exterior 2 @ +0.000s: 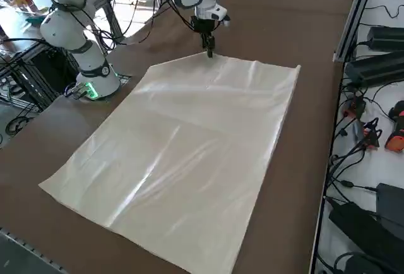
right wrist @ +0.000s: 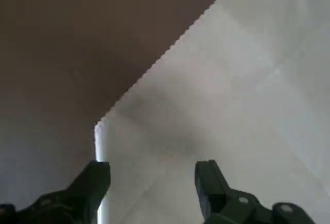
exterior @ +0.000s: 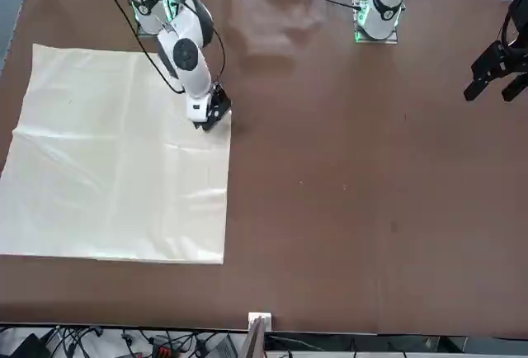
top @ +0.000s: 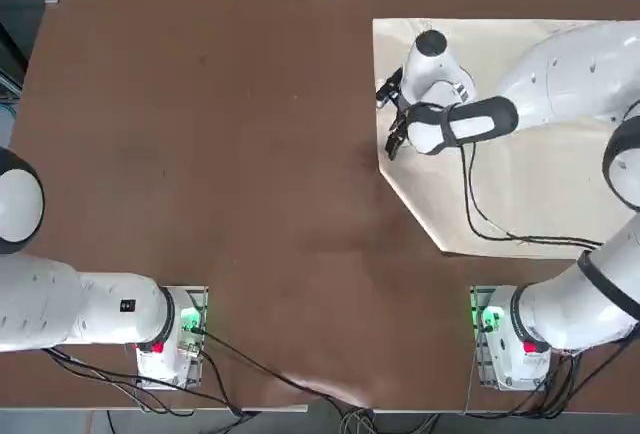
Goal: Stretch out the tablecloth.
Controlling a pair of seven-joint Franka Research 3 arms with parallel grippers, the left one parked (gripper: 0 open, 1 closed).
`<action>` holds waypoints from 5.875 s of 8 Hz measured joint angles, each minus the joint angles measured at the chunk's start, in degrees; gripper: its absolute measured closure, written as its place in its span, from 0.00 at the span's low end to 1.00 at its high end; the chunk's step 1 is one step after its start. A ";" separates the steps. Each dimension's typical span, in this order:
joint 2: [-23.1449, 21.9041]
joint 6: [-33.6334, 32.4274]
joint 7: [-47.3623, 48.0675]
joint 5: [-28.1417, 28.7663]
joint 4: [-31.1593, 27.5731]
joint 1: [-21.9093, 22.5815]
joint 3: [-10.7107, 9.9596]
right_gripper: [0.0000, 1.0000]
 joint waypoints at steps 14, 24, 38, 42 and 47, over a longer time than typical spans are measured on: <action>-2.61 8.45 0.11 -5.57 -12.64 4.40 -1.33 0.39; -3.65 8.84 5.47 -5.81 -12.60 2.38 -1.37 0.98; -0.07 8.88 6.46 -5.81 -7.05 -11.00 -1.49 0.88; -0.03 8.29 5.61 -5.87 -5.87 -12.04 -1.51 0.78; -0.03 6.48 1.39 -5.99 -2.93 -14.07 -2.11 0.64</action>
